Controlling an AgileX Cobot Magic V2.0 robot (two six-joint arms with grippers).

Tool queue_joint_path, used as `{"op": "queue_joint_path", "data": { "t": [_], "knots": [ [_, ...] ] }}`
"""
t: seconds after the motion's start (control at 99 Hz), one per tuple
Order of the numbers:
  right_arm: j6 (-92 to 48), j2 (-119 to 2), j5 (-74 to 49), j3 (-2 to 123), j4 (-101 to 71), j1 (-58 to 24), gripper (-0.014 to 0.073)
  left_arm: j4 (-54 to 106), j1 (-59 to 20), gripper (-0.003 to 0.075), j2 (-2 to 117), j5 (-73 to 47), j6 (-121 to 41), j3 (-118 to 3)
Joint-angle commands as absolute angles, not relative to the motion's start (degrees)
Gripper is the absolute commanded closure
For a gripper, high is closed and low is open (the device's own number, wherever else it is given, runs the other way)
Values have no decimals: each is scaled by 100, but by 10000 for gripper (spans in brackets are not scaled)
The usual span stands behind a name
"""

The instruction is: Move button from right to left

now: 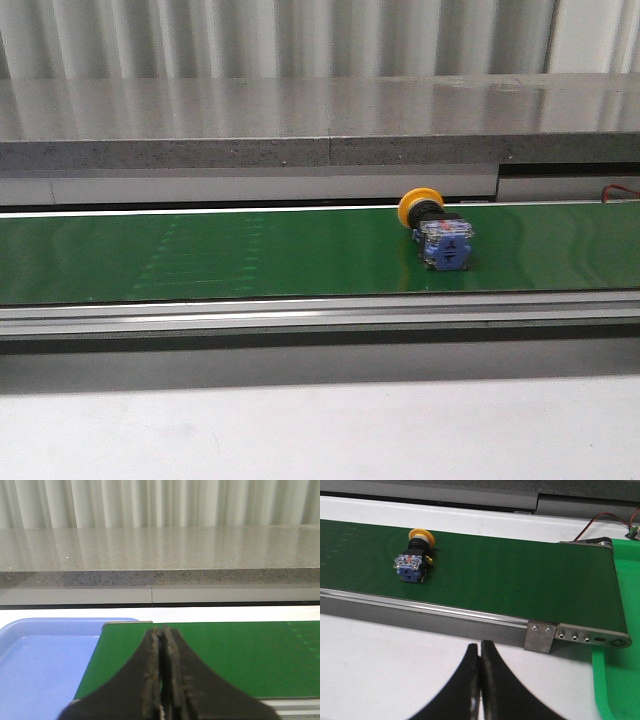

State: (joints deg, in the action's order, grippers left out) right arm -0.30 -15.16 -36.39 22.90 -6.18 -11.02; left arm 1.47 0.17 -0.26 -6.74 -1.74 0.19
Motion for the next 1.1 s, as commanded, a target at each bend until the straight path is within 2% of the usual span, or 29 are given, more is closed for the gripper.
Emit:
{"op": "queue_joint_path", "data": {
  "t": [0.0,0.212,0.687,0.757,0.848,0.899,1.02,1.09],
  "knots": [
    [-72,-1565,-3193,2422,-571,-1120,661,154,13,741,-183,-353,-137,-60],
    [-72,-1565,-3190,2422,-571,-1120,661,154,13,741,474,-1286,-137,-930],
    [-72,-1565,-3198,2422,-571,-1120,661,192,13,740,2984,-3192,-184,-2608],
    [-72,-1565,-3198,2422,-571,-1120,661,192,13,720,3337,-3388,-184,-2786],
    [-72,-1565,-3198,2422,-571,-1120,661,299,13,602,3738,-3589,-184,-2961],
    [-72,-1565,-3198,2422,-571,-1120,661,368,13,502,3919,-3645,-184,-3033],
    [-72,-1565,-3198,2422,-571,-1120,661,404,13,186,4221,-3694,-184,-3162],
    [-72,-1565,-3198,2422,-571,-1120,661,404,13,78,4282,-3677,-184,-3198]
  ]
}}
